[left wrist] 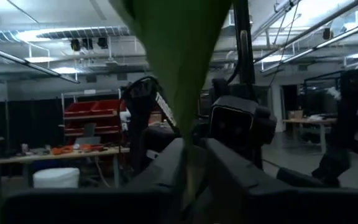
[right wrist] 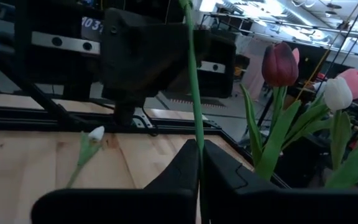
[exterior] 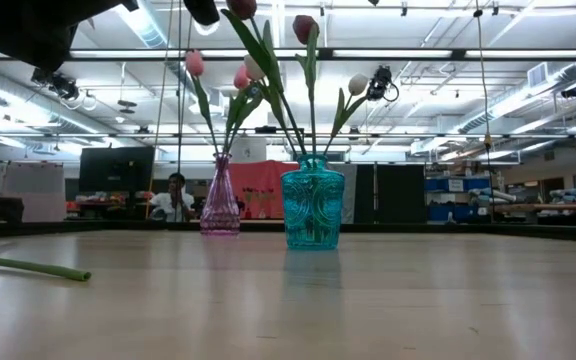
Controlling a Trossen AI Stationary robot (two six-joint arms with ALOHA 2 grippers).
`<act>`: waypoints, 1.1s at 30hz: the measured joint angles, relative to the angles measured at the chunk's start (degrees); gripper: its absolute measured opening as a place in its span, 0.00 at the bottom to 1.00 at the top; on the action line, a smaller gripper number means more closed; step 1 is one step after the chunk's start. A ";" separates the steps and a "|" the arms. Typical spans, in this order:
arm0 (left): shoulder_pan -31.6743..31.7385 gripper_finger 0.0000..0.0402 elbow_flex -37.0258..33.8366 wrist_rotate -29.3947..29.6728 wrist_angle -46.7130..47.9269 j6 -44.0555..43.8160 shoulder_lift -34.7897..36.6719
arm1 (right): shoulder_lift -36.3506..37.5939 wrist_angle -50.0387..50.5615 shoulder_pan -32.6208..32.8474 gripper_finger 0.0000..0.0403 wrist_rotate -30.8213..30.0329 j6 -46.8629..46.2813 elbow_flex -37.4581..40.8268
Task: Sort flowers into vase by color
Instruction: Put the red flower into the blue vase
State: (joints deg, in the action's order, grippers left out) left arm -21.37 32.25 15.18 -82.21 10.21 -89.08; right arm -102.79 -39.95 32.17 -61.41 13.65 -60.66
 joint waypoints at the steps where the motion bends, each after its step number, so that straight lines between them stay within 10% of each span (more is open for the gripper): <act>1: 0.00 0.13 0.00 0.16 -0.14 0.97 0.00 | 0.00 0.15 -0.03 0.06 0.10 -0.24 0.00; 10: -0.02 0.01 0.04 5.11 5.09 2.83 0.84 | 0.35 0.04 0.76 0.23 -1.21 -0.69 0.02; 25: 0.06 0.00 13.62 9.83 56.66 -1.68 11.23 | 8.30 21.03 0.38 0.41 5.59 -16.07 0.02; 33: 0.88 0.00 18.73 11.72 64.11 -0.15 10.97 | 10.32 25.76 0.27 0.41 5.58 -18.39 0.02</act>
State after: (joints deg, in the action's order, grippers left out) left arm -20.49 50.98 26.89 -18.10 10.07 -78.11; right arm -92.47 -14.19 32.45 -55.83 -4.74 -60.64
